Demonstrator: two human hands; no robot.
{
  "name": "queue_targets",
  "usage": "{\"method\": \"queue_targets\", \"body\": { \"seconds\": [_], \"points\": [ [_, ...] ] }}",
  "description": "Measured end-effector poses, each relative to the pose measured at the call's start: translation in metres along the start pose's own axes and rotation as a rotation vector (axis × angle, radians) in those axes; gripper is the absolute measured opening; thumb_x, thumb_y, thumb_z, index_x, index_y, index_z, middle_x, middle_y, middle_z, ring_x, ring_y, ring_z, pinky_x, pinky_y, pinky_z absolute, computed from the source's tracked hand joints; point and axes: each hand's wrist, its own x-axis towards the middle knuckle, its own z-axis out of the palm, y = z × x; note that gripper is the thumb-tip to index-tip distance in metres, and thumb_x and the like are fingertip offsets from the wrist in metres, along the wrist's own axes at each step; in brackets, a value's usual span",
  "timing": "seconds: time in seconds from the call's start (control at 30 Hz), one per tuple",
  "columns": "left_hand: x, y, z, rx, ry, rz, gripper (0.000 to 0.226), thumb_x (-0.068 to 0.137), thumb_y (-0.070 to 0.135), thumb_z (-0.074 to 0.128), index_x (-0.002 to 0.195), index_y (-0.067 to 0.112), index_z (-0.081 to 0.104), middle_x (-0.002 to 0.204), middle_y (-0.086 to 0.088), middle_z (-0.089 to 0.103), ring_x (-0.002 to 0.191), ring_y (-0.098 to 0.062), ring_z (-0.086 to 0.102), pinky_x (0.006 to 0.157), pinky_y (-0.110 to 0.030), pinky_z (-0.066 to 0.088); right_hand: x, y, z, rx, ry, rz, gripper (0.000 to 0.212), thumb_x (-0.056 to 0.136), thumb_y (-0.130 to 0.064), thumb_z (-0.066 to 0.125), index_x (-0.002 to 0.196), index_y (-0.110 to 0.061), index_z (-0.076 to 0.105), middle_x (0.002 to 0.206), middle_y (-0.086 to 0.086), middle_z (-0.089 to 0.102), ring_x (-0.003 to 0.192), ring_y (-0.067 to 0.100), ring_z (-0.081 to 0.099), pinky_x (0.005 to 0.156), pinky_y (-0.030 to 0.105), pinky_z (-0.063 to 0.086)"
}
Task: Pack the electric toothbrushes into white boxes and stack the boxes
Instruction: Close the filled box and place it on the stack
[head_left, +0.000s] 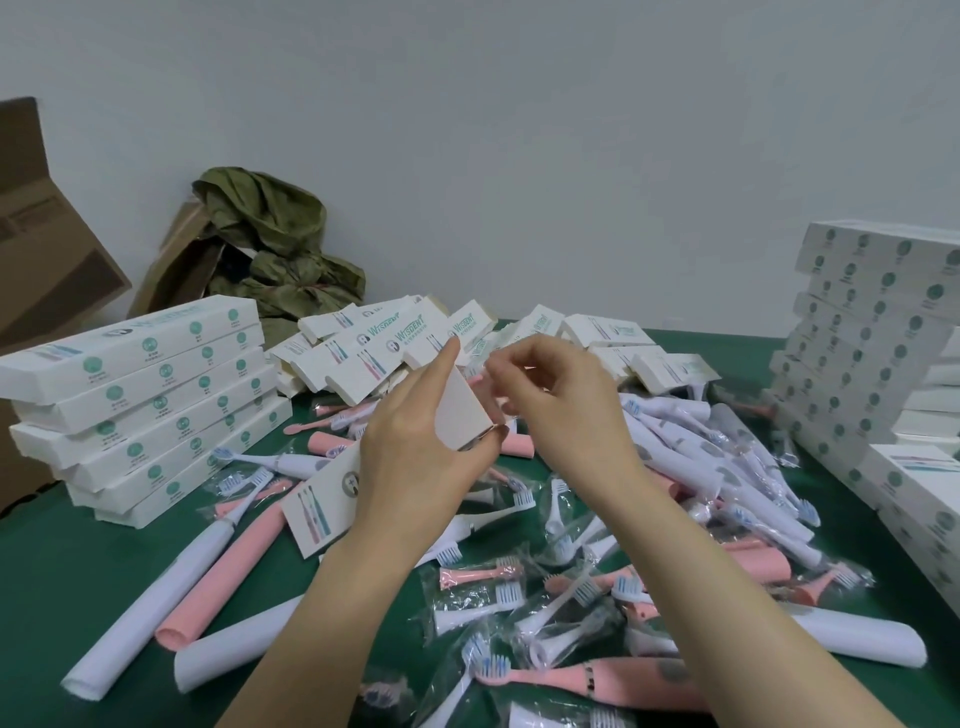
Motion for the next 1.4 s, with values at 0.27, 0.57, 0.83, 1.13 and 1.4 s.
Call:
{"method": "queue_targets", "body": {
  "seconds": [0.27,0.57,0.83,1.13,1.4],
  "points": [
    [0.005,-0.003,-0.008,0.037,0.040,0.014,0.078,0.069,0.026,0.081,0.139,0.022,0.047,0.120,0.006,0.058,0.107,0.000,0.043,0.086,-0.009,0.026,0.012,0.002,-0.022,-0.031,-0.042,0.051,0.030,0.091,-0.012,0.048,0.072,-0.022,0.070,0.070,-0.003,0.062,0.063,0.009,0.054,0.065,0.031,0.044],
    [0.009,-0.008,-0.017,-0.006,0.192,-0.031,0.076,0.070,0.025,0.082,0.138,0.017,0.049,0.126,0.003,0.057,0.115,-0.006,0.046,0.096,-0.025,0.035,0.029,0.053,0.001,-0.525,-0.417,0.274,0.015,0.091,-0.012,0.054,0.090,-0.010,0.069,0.091,0.004,0.068,0.078,0.016,0.060,0.072,0.026,0.045],
    [0.006,-0.011,-0.010,0.003,0.108,0.013,0.077,0.070,0.025,0.080,0.139,0.018,0.047,0.114,0.013,0.049,0.105,0.009,0.036,0.087,0.008,0.018,0.026,0.078,0.038,-0.920,-0.518,0.326,0.021,0.096,-0.018,0.047,0.077,-0.010,0.044,0.072,0.004,0.045,0.075,0.022,0.047,0.067,0.027,0.038],
    [0.001,-0.011,-0.001,0.084,0.016,0.071,0.077,0.070,0.027,0.080,0.139,0.020,0.046,0.125,-0.002,0.059,0.113,-0.010,0.044,0.091,-0.020,0.032,0.024,0.013,-0.034,0.365,0.174,0.372,0.014,0.087,-0.006,0.051,0.073,-0.008,0.055,0.061,0.003,0.047,0.046,0.010,0.047,0.045,0.021,0.039],
    [0.003,-0.018,-0.004,0.103,0.097,0.010,0.077,0.071,0.025,0.080,0.140,0.021,0.045,0.127,-0.001,0.057,0.114,-0.009,0.043,0.093,-0.024,0.032,0.013,0.030,-0.030,-0.291,-0.081,0.344,0.016,0.083,-0.008,0.055,0.076,0.006,0.057,0.068,0.013,0.052,0.062,0.016,0.048,0.060,0.027,0.040]
  ]
}}
